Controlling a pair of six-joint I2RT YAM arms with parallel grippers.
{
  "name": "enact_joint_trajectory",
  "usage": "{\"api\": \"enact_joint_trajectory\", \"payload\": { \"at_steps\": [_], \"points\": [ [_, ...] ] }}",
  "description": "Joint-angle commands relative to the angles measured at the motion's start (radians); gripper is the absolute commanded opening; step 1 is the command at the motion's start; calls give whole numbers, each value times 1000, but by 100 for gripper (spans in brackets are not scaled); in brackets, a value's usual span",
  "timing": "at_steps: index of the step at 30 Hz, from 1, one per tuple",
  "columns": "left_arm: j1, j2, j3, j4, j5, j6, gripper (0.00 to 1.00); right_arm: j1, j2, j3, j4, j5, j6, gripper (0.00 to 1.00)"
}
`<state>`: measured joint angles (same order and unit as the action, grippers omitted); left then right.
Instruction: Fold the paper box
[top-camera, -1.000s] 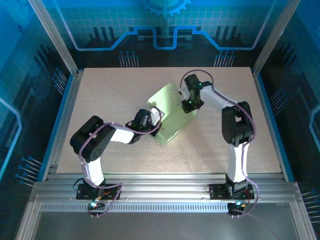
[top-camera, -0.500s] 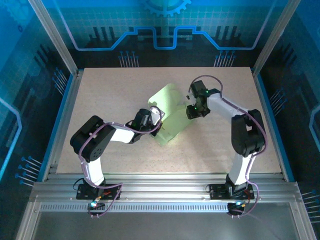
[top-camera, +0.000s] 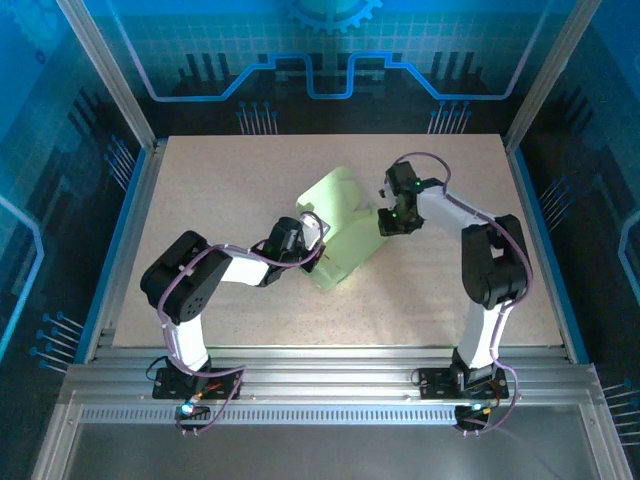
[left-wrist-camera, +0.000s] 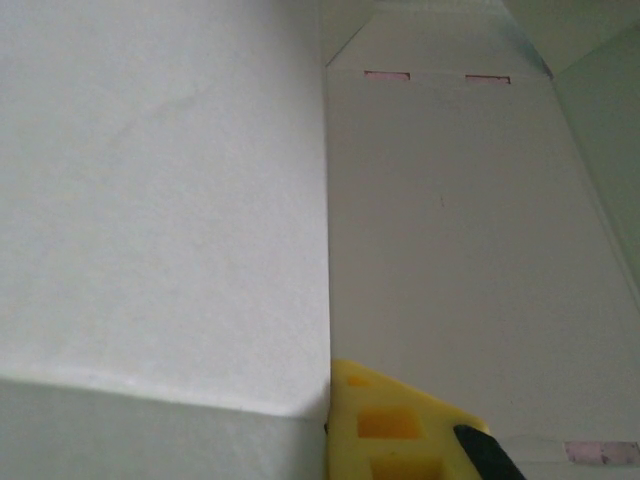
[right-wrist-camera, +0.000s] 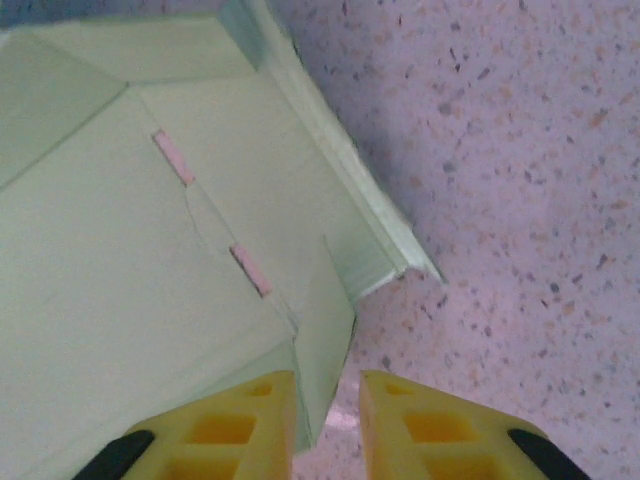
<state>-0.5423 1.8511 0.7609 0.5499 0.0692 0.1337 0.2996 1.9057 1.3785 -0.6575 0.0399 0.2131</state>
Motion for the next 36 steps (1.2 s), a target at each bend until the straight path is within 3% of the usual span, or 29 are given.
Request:
{"api": "enact_joint_trajectory", "payload": {
  "at_steps": [1, 7, 10, 13, 24, 36],
  "points": [
    [2, 22, 14, -50, 26, 24, 3, -10, 50, 54, -26, -29, 4, 22],
    [0, 20, 13, -54, 23, 38, 3, -3, 76, 83, -32, -20, -18, 5],
    [-1, 22, 15, -56, 24, 43, 4, 25, 70, 69, -3, 11, -110, 0],
    [-3, 23, 14, -61, 22, 45, 4, 59, 66, 36, 44, 88, -233, 0],
    [-3, 28, 18, -65, 26, 46, 3, 131, 129, 90, 35, 140, -501, 0],
    [-3, 40, 21, -64, 24, 49, 3, 185, 137, 100, -33, 30, -783, 0]
  ]
}}
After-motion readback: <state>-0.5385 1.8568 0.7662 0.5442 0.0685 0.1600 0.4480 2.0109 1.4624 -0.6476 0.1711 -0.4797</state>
